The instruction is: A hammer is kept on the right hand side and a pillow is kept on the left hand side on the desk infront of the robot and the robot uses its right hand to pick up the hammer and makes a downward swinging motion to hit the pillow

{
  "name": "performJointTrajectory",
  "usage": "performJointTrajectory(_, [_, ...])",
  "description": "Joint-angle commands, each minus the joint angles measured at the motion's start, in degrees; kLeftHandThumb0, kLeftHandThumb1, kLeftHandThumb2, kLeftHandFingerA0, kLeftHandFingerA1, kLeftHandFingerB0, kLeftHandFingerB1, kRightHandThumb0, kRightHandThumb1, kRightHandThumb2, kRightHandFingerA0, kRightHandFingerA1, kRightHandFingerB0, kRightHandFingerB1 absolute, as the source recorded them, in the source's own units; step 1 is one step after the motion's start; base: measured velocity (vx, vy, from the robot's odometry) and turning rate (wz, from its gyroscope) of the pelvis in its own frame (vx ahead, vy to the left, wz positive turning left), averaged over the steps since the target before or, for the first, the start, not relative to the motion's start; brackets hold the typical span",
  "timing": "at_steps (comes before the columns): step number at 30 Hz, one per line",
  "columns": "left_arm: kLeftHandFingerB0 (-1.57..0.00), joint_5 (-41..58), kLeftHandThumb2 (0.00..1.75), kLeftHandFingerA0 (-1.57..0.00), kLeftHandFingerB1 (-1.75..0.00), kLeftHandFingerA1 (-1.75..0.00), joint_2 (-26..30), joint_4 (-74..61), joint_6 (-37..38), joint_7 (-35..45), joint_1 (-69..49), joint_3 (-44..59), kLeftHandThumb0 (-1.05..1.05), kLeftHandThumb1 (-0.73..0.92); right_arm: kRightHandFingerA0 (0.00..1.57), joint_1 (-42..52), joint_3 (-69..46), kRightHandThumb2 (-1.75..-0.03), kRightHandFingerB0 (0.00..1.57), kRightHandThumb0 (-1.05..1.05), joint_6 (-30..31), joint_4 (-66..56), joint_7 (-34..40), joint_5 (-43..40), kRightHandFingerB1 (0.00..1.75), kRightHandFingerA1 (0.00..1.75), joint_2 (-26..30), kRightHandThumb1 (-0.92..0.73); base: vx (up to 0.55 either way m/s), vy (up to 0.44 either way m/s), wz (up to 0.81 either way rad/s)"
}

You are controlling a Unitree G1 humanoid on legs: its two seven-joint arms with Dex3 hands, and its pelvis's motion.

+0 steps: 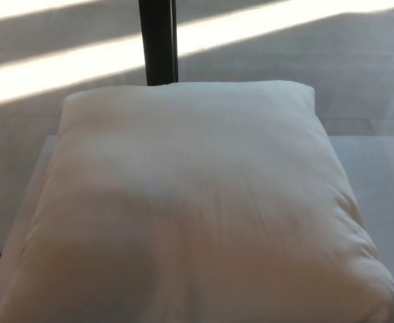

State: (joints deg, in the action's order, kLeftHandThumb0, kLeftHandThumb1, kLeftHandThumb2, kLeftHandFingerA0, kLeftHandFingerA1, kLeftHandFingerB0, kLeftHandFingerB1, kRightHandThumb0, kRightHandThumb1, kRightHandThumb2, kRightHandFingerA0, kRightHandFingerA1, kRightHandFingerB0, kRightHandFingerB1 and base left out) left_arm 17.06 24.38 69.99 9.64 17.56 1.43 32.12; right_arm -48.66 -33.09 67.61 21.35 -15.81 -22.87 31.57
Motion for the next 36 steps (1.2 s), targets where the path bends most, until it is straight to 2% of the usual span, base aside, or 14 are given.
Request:
performJointTrajectory(1, [-0.64, 0.6, 0.59, -0.69, -0.47, -0.55, 1.0, 0.1, 0.1, 0.1, -0.3, 0.0, -0.57, 0.61, 0.95, 13.4, 10.0, -1.12, 0.65, -0.17, -19.8, -7.5, 3.3, 10.3, 1.67, 1.75, -0.3, -0.62, 0.0, 0.0, 0.0])
performJointTrajectory(3, [-0.63, 0.5, 0.59, -0.69, -0.46, -0.53, 1.1, 0.7, -0.2, -0.4, 0.1, 0.0, -0.54, 0.62, 0.93, 15.4, 14.3, -1.04, 0.62, -0.17, -21.0, -8.4, 4.8, 13.4, 1.7, 1.75, 0.4, -0.66, 0.0, 0.0, 0.0])
performJointTrajectory(8, [-0.65, 0.6, 0.59, -0.71, -0.46, -0.54, 0.7, 0.6, 0.1, -0.5, 0.0, 0.1, -0.56, 0.61, 0.93, 21.5, 28.4, -1.21, 0.81, -0.14, -31.5, -8.6, 9.1, 24.4, 1.53, 1.75, 2.3, -0.53, 0.0, 0.0, 0.0])
performJointTrajectory(10, [-0.64, 0.6, 0.59, -0.71, -0.46, -0.54, 0.7, 0.7, 0.2, -0.2, -0.2, 0.2, -0.56, 0.62, 0.93, 23.7, 33.5, -1.16, 0.84, -0.19, -40.3, -5.8, 12.2, 30.4, 1.41, 1.69, 4.6, -0.5, 0.0, 0.0, 0.0])
performJointTrajectory(13, [-0.62, 0.6, 0.59, -0.7, -0.47, -0.54, 0.7, 0.3, 0.6, 0.1, -0.4, 0.1, -0.56, 0.63, 0.86, 24.9, 37.8, -0.89, 0.72, -0.21, -42.4, -3.5, 16.5, 35.1, 1.44, 1.73, 6.8, -0.63, 0.0, 0.0, 0.0])
performJointTrajectory(16, [-0.65, 0.3, 0.59, -0.7, -0.47, -0.54, 0.8, 0.5, 0.7, -0.3, -0.3, -0.1, -0.57, 0.61, 0.9, 27.0, 41.1, -0.87, 0.75, -0.18, -49.0, 2.2, 23.9, 40.1, 1.4, 1.72, 8.7, -0.64, 0.0, 0.0, 0.0])
performJointTrajectory(18, [-0.65, 0.4, 0.59, -0.71, -0.46, -0.53, 0.8, 0.9, 0.5, -0.1, -0.1, 0.0, -0.56, 0.62, 0.9, 26.7, 42.7, -0.84, 0.76, -0.23, -48.2, 3.6, 25.7, 41.3, 1.39, 1.73, 9.2, -0.67, 0.0, 0.0, 0.0])
performJointTrajectory(21, [-0.64, 0.3, 0.59, -0.68, -0.46, -0.52, 0.8, 0.8, 0.6, -0.1, -0.1, -0.1, -0.56, 0.63, 0.92, 26.3, 48.6, -0.82, 0.83, -0.27, -46.3, 7.5, 27.9, 45.7, 0.92, 1.56, 11.4, -0.7, 0.0, 0.0, 0.0])
performJointTrajectory(23, [-0.64, 0.5, 0.59, -0.69, -0.46, -0.53, 0.7, 0.6, 0.5, 0.0, -0.1, 0.0, -0.57, 0.63, 0.92, 26.2, 51.0, -0.77, 0.86, -0.27, -45.1, 8.3, 28.2, 46.9, 0.98, 1.5, 12.0, -0.72, 0.0, 0.0, 0.0])
performJointTrajectory(24, [-0.64, 0.4, 0.59, -0.7, -0.46, -0.54, 0.6, 0.5, 0.6, -0.2, -0.2, 0.0, -0.57, 0.62, 0.93, 26.5, 51.8, -0.8, 0.82, -0.26, -45.6, 8.5, 28.8, 47.5, 1.2, 1.58, 12.3, -0.7, 0.0, 0.0, 0.0])
performJointTrajectory(26, [-0.64, 0.5, 0.59, -0.69, -0.46, -0.54, 0.5, 0.4, 0.6, 0.0, -0.3, 0.0, -0.56, 0.62, 0.93, 26.7, 53.1, -0.73, 0.83, -0.24, -47.9, 10.1, 29.6, 47.9, 1.18, 1.57, 12.7, -0.7, 0.0, 0.0, 0.0])
performJointTrajectory(29, [-0.65, 0.5, 0.59, -0.72, -0.48, -0.59, 0.5, 0.2, 0.4, -0.1, -0.2, 0.0, -0.57, 0.62, 0.92, 28.2, 55.3, -0.67, 0.82, -0.26, -51.4, 9.5, 29.7, 48.7, 0.64, 1.56, 13.8, -0.69, 0.0, 0.0, 0.0])
performJointTrajectory(32, [-0.64, 0.3, 0.59, -0.71, -0.47, -0.54, 0.5, 0.4, 0.5, -0.5, -0.1, -0.1, -0.56, 0.63, 0.88, 29.7, 56.9, -0.68, 0.85, -0.21, -56.7, 9.3, 31.4, 49.3, 0.92, 1.52, 14.4, -0.6, 0.0, 0.0, 0.0])
performJointTrajectory(36, [-0.62, 0.5, 0.59, -0.68, -0.46, -0.52, 0.3, 0.8, 0.9, 0.1, -0.1, 0.0, -0.57, 0.62, 0.87, 29.5, 56.3, -0.64, 0.75, -0.24, -57.1, 8.1, 25.1, 45.0, 0.59, 1.38, 13.2, -0.68, 0.0, 0.0, 0.0])
